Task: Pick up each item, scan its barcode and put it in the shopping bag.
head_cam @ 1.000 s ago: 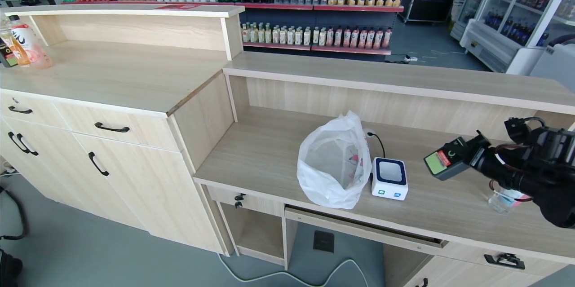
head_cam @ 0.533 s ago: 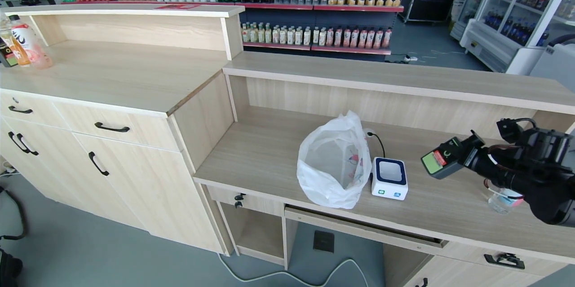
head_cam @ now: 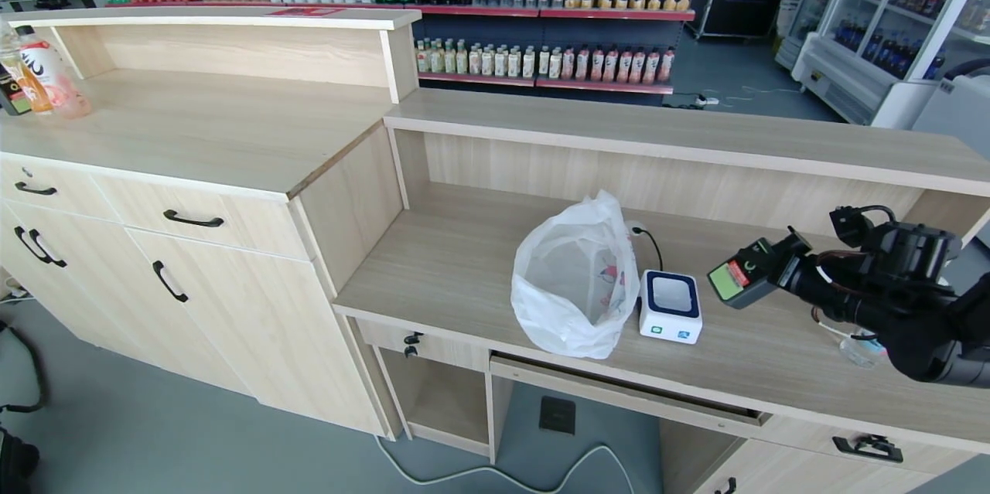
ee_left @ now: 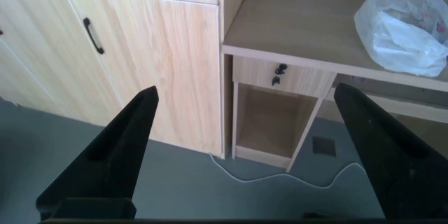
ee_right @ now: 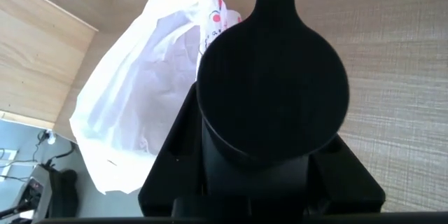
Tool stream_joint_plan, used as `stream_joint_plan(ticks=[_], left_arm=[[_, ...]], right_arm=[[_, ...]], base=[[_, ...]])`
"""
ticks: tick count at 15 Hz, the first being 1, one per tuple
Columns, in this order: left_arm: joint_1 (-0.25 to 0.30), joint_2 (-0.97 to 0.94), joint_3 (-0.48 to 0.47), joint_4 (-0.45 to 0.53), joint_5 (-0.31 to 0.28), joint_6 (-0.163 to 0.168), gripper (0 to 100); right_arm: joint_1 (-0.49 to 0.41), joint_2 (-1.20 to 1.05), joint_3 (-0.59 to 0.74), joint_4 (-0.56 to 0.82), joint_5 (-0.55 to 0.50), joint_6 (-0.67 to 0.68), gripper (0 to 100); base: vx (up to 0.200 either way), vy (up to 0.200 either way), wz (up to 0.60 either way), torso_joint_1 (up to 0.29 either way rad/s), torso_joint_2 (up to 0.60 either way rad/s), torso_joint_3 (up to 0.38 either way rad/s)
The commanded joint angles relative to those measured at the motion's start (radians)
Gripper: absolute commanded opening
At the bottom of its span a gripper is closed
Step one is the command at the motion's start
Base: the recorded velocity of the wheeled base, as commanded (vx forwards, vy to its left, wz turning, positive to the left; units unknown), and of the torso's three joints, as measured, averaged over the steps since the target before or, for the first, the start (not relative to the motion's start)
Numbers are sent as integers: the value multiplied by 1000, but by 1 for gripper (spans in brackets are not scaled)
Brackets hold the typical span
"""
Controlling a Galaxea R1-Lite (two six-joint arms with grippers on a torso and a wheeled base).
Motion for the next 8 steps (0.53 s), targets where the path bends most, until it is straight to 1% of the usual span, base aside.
stream_joint_plan(ticks=[1, 4, 8], left_arm=[[0, 0, 0, 0, 1, 0, 100], [0, 0, 0, 0, 0, 0, 100], [0, 0, 0, 0, 1, 0, 100]], right_arm=[[8, 25, -27, 0, 0, 1, 0], [21, 39, -59, 1, -1, 10, 0], [25, 58, -59, 0, -1, 32, 0]], base=[[0, 0, 0, 0, 0, 0], [0, 0, 0, 0, 0, 0], [0, 0, 0, 0, 0, 0]])
